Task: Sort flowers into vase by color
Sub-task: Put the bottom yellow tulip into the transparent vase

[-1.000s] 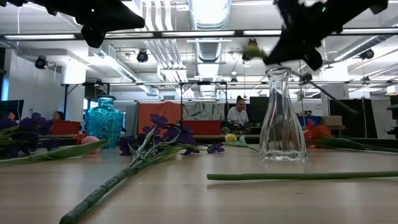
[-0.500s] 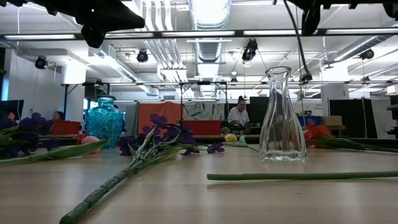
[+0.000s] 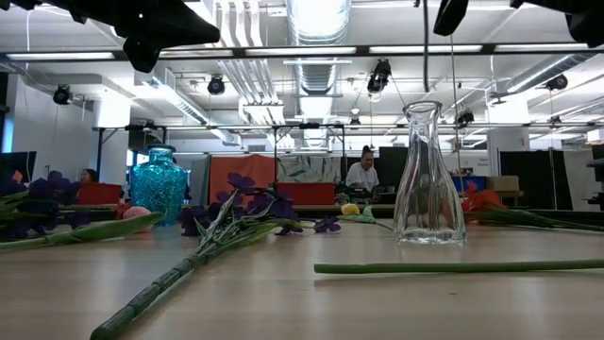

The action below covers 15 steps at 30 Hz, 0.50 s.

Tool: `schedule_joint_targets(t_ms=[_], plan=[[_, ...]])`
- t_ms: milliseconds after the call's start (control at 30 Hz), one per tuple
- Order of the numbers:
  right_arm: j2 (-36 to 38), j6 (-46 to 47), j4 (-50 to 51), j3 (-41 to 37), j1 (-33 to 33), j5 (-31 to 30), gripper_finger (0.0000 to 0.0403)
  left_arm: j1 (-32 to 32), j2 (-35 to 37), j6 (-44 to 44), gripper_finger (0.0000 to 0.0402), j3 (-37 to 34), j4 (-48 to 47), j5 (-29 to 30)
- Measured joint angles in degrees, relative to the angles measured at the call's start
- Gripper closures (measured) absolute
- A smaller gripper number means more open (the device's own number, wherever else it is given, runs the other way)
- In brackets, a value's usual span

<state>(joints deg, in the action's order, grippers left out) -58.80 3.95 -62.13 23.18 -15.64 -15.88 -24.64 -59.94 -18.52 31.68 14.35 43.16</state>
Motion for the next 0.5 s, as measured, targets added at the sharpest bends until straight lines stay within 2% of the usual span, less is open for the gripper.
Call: schedule_joint_targets(t_ms=[133,500], plan=[[-2.45,-1.27,-3.41,0.0,0.0,0.82,0.0385,-0.01,0.0,0.0,0.0402,0.0,0.0,0.0],[-3.22,-4.04,-0.4,-0.04,0.0,1.31,0.0385,-0.01,0.0,0.0,0.0402,0.0,0.07,-0.02]])
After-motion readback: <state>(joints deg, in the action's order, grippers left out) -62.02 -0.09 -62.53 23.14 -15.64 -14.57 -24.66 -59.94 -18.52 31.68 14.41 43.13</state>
